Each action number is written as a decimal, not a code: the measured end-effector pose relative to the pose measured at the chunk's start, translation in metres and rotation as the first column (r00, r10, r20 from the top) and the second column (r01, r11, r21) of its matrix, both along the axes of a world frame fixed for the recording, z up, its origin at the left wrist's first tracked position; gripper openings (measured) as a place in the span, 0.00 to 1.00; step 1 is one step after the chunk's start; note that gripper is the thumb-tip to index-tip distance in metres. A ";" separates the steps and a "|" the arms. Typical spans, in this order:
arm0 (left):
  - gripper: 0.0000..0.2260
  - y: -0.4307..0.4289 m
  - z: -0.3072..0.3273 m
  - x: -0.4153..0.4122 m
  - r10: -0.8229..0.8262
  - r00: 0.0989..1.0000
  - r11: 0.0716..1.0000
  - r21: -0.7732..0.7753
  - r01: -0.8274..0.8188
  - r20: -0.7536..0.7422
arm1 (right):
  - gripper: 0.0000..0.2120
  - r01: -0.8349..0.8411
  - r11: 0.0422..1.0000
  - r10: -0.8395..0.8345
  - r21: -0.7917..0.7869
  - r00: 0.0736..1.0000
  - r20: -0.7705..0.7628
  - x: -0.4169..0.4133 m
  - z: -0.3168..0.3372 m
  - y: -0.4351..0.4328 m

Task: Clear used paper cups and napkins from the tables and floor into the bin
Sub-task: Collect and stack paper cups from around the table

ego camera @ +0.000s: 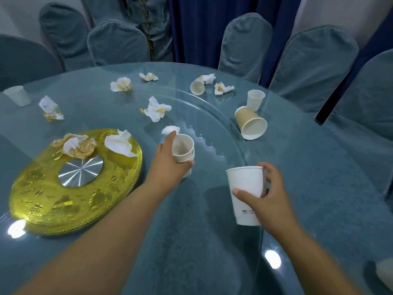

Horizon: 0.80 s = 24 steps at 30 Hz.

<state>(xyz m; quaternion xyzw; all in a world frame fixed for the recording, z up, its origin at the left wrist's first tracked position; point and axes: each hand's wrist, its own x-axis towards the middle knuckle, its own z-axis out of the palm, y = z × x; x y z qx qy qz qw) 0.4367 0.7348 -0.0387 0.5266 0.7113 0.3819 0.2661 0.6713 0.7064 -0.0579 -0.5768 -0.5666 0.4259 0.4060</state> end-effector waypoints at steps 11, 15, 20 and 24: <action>0.40 -0.097 0.024 0.014 -0.060 0.997 0.998 0.001 0.060 0.041 | 0.32 0.108 0.994 -0.109 -0.027 0.994 -0.019 0.014 0.039 -0.074; 0.42 -0.153 0.046 0.032 -0.095 0.991 0.995 0.007 0.095 0.092 | 0.32 0.138 0.990 -0.139 -0.030 0.990 -0.037 0.025 0.056 -0.130; 0.44 -0.217 0.063 0.060 -0.150 0.973 0.989 0.017 0.149 0.178 | 0.32 0.222 0.975 -0.223 -0.020 0.972 -0.079 0.046 0.079 -0.204; 0.40 -0.258 0.063 0.091 -0.190 0.948 0.981 0.016 0.193 0.255 | 0.32 0.302 0.953 -0.304 -0.031 0.948 -0.091 0.072 0.084 -0.258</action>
